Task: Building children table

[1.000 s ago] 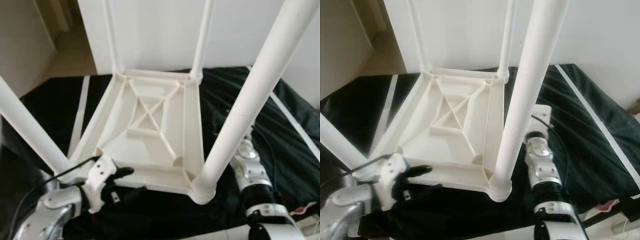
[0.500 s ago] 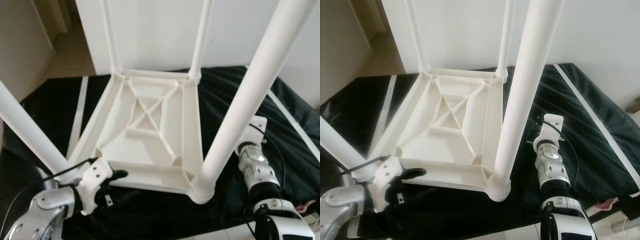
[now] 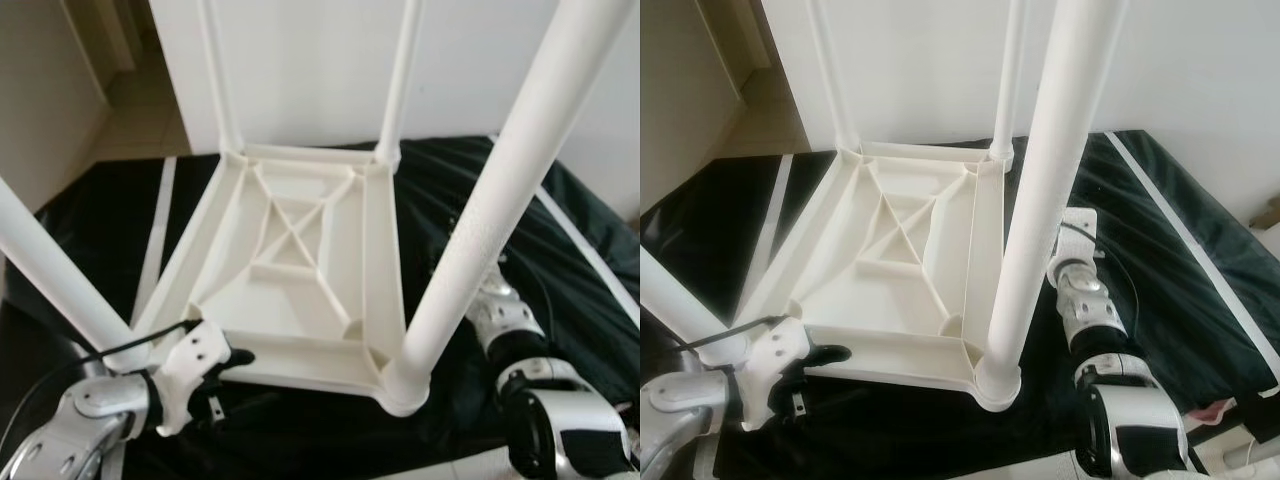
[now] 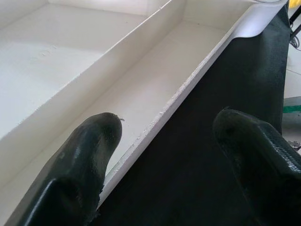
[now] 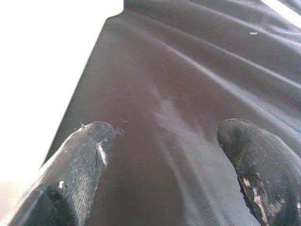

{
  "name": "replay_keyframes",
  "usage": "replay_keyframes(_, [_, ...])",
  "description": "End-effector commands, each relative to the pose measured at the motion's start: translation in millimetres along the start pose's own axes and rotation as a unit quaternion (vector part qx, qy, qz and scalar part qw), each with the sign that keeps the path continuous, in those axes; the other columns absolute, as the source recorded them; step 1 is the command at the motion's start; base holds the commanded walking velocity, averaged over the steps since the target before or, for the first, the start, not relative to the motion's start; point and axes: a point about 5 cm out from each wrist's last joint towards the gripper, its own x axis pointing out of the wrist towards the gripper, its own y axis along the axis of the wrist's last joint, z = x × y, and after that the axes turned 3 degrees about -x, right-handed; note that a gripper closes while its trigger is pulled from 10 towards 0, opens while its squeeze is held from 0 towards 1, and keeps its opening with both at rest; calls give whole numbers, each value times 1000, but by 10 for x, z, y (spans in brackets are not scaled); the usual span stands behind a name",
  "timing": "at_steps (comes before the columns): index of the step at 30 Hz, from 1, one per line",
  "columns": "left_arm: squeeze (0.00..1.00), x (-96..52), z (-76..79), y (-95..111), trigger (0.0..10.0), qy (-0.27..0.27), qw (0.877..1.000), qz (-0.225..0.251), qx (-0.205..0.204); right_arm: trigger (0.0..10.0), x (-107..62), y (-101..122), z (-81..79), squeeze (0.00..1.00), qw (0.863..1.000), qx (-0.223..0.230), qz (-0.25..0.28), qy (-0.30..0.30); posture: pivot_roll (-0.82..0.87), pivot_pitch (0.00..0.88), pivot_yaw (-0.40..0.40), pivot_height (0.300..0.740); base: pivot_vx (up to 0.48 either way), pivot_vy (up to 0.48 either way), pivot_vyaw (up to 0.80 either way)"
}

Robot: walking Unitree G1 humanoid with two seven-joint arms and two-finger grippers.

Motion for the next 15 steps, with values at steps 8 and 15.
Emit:
replay_keyframes(8, [0,74,132,-276,10000,-47,995,-52,-72,10000,68,81,-192,0,997,-22,-8,67,76,24,-35,740,0,0,0])
replay_keyframes(15, [0,89,148,-260,10000,-50,994,-49,-78,10000,94,127,-346,0,994,-25,-14,103,74,23,-31,740,0,0,0])
